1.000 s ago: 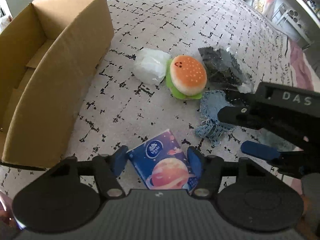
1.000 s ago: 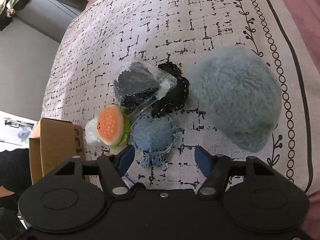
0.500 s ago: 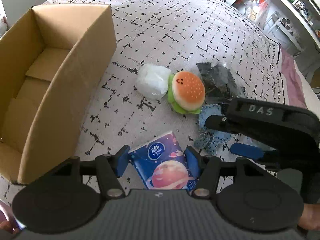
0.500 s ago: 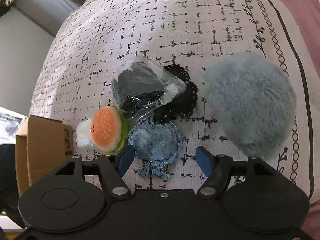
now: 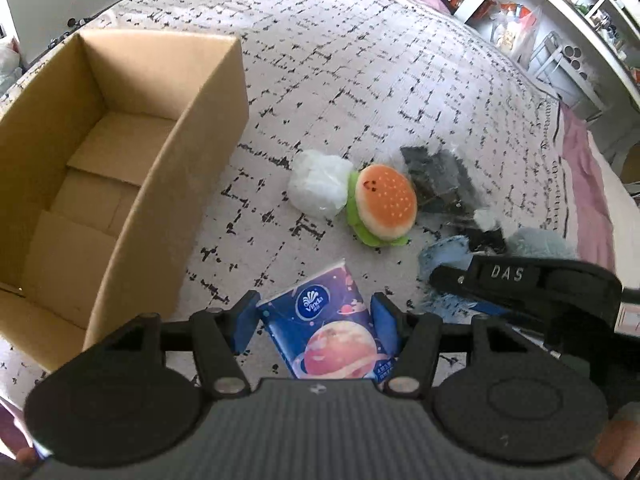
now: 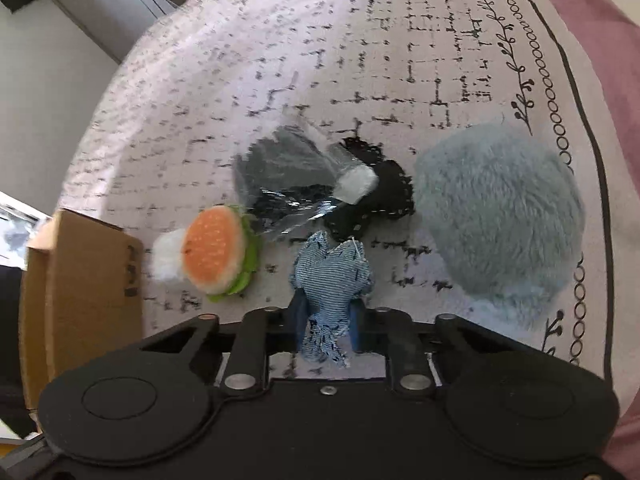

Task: Organize soft objects

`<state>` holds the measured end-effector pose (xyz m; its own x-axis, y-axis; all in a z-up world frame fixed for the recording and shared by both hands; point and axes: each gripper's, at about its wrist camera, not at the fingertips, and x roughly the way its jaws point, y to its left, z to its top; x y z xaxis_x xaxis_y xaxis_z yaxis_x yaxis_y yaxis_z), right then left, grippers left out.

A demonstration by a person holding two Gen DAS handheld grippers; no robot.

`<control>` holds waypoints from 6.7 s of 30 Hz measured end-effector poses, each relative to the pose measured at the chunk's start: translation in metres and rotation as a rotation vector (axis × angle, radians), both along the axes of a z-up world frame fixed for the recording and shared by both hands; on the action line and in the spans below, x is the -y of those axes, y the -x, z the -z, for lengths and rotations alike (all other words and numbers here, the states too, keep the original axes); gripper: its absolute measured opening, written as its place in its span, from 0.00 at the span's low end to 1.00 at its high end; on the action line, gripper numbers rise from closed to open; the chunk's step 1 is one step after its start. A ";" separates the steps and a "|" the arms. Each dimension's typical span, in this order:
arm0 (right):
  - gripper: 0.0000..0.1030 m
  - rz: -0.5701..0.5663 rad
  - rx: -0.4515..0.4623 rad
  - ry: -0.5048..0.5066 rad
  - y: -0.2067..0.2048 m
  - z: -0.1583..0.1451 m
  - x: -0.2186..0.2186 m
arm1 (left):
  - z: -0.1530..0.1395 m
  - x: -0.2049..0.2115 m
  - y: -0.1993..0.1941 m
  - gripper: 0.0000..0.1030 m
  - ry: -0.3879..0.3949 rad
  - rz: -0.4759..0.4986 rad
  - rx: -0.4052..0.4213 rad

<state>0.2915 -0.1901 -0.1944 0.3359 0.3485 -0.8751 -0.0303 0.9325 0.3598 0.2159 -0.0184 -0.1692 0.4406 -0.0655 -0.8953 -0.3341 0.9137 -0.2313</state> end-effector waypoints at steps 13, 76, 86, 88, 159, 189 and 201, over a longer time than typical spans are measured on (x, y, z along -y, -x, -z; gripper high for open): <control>0.19 -0.005 0.089 -0.051 0.029 -0.056 0.007 | -0.053 -0.006 0.017 0.58 0.016 0.039 0.063; 0.20 -0.244 0.013 -0.055 0.073 -0.087 -0.199 | -0.062 -0.207 0.040 0.61 0.019 -0.039 -0.035; 0.45 -0.242 0.015 -0.065 0.075 -0.097 -0.189 | -0.072 -0.212 0.047 0.66 0.031 -0.075 -0.030; 0.46 -0.243 0.021 -0.067 0.075 -0.101 -0.183 | -0.074 -0.210 0.048 0.66 0.037 -0.071 -0.026; 0.24 0.355 0.032 -0.024 -0.008 -0.057 0.144 | -0.091 0.032 -0.036 0.86 -0.014 0.069 0.051; 0.23 0.284 -0.189 -0.322 -0.046 0.006 0.138 | -0.052 0.076 -0.086 0.80 0.071 0.100 0.013; 0.21 0.248 -0.216 -0.329 -0.047 0.007 0.134 | -0.016 0.094 -0.089 0.56 0.160 0.129 -0.064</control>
<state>0.3388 -0.3242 -0.2014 0.2661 0.5514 -0.7906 0.2876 0.7374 0.6111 0.3052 -0.1126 -0.1536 0.3618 -0.2611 -0.8949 -0.2355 0.9032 -0.3588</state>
